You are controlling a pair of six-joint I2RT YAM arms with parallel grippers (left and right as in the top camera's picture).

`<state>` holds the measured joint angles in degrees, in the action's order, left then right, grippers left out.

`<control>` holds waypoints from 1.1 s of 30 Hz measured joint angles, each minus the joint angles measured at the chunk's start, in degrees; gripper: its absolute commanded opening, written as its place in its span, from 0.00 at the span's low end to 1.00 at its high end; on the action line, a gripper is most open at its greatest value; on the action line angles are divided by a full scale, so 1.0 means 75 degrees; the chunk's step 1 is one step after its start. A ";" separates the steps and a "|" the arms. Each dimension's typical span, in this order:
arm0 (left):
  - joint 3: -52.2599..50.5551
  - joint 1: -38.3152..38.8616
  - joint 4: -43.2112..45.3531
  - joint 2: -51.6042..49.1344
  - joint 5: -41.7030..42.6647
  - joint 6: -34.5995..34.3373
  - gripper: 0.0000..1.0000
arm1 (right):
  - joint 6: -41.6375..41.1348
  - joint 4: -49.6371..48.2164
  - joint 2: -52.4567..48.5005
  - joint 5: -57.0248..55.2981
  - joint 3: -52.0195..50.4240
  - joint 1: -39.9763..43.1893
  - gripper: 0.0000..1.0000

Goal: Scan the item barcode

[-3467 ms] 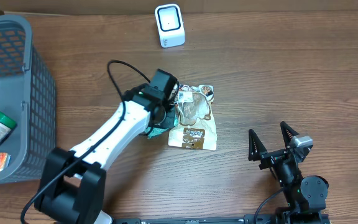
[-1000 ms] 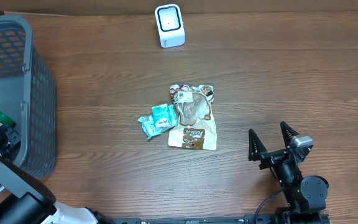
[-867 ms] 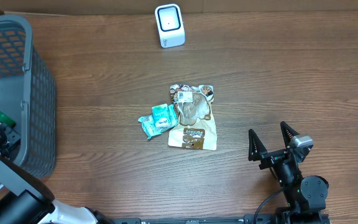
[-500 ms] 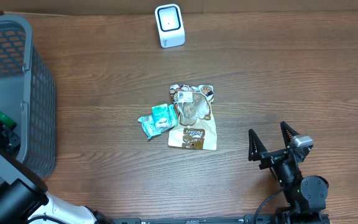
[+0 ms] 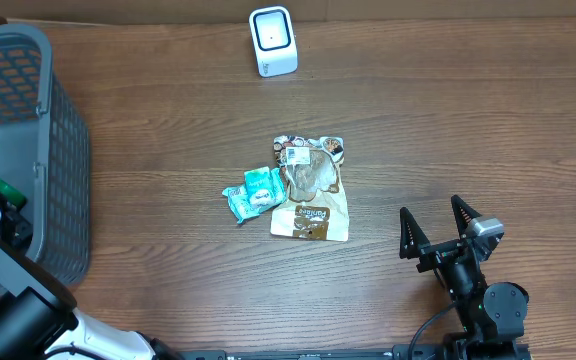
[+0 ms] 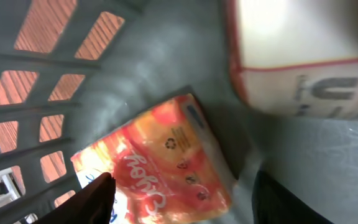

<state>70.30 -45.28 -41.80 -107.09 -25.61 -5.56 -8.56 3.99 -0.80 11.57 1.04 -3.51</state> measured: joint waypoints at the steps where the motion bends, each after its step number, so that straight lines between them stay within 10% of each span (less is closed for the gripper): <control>1: -0.0032 -0.0023 0.0058 0.0020 -0.0003 0.0003 0.56 | 0.0000 0.0003 0.0000 -0.0003 0.0000 0.0000 1.00; 6: -0.0169 -0.0239 0.0262 0.0032 0.0006 0.0020 0.04 | -0.0003 0.0003 0.0000 0.0000 0.0000 -0.0003 1.00; 19: 0.0061 -0.0134 -0.0463 0.0012 0.0428 0.0015 0.04 | 0.0000 0.0000 0.0000 -0.0003 0.0000 0.0000 1.00; 33: 0.4033 0.1212 -0.3124 -0.0157 0.3060 -0.0402 0.04 | 0.0000 0.0003 0.0000 0.0000 0.0000 0.0000 1.00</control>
<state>100.55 -36.18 -65.23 -108.27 -2.66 -8.58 -8.56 4.01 -0.80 11.57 1.04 -3.51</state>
